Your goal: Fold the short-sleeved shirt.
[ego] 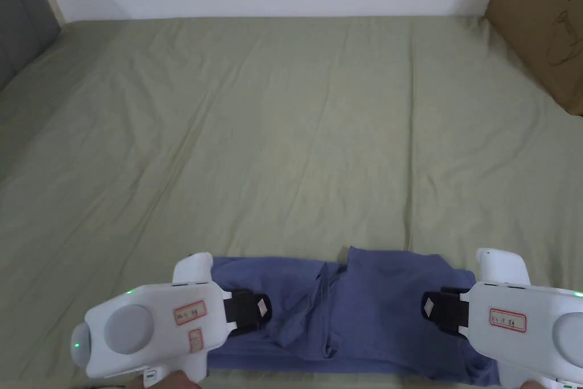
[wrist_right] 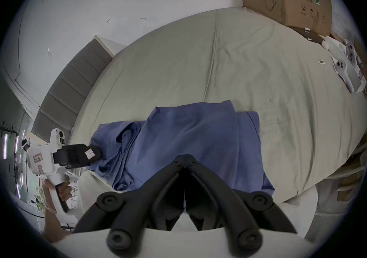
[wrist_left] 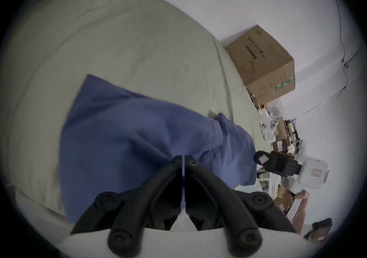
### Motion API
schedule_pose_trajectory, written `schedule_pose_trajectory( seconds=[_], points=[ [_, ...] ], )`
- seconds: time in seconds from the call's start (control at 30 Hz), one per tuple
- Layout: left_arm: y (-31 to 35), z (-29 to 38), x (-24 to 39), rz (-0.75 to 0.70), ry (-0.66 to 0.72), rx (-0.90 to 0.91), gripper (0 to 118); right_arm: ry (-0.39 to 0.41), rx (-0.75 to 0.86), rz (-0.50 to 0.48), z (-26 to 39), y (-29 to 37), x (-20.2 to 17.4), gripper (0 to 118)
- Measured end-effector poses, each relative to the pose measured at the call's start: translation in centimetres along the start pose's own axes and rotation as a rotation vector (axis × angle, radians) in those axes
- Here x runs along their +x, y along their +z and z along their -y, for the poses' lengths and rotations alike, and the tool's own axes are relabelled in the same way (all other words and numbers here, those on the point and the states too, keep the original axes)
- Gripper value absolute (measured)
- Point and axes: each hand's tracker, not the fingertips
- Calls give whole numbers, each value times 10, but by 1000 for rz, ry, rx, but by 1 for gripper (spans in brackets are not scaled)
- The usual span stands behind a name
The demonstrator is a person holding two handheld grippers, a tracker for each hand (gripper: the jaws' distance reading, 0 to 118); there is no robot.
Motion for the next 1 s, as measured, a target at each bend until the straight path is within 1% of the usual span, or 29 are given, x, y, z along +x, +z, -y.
schedule_pose_trajectory(
  seconds=[0.1,0.2,0.3,0.43,0.63,0.73,0.8,0.9,0.93,1.0],
  points=[
    [-15,9,9,58,-2,-65,2,-4,-4,-7,1,1,1,0],
    [-28,20,24,54,-40,-114,2,-13,-6,-3,1,1,3,0],
    [-36,27,28,71,-33,-131,2,-41,-4,-20,3,1,8,0],
    [-40,34,36,85,-36,-143,2,-39,-4,-13,3,0,11,0],
    [-29,27,45,102,-66,-151,2,-28,-7,-13,0,4,5,0],
    [0,12,40,131,-80,-85,2,-23,-3,-14,-3,7,3,0],
    [25,-1,25,137,-69,-18,2,-19,1,-11,-3,7,3,0],
    [59,-18,-17,138,12,77,2,-15,1,-10,-4,6,0,0],
    [68,-22,-34,107,46,101,2,-13,-1,-11,-4,5,-1,0],
    [80,-28,-63,35,68,105,3,-5,-8,-9,-3,2,-5,0]
  ],
)
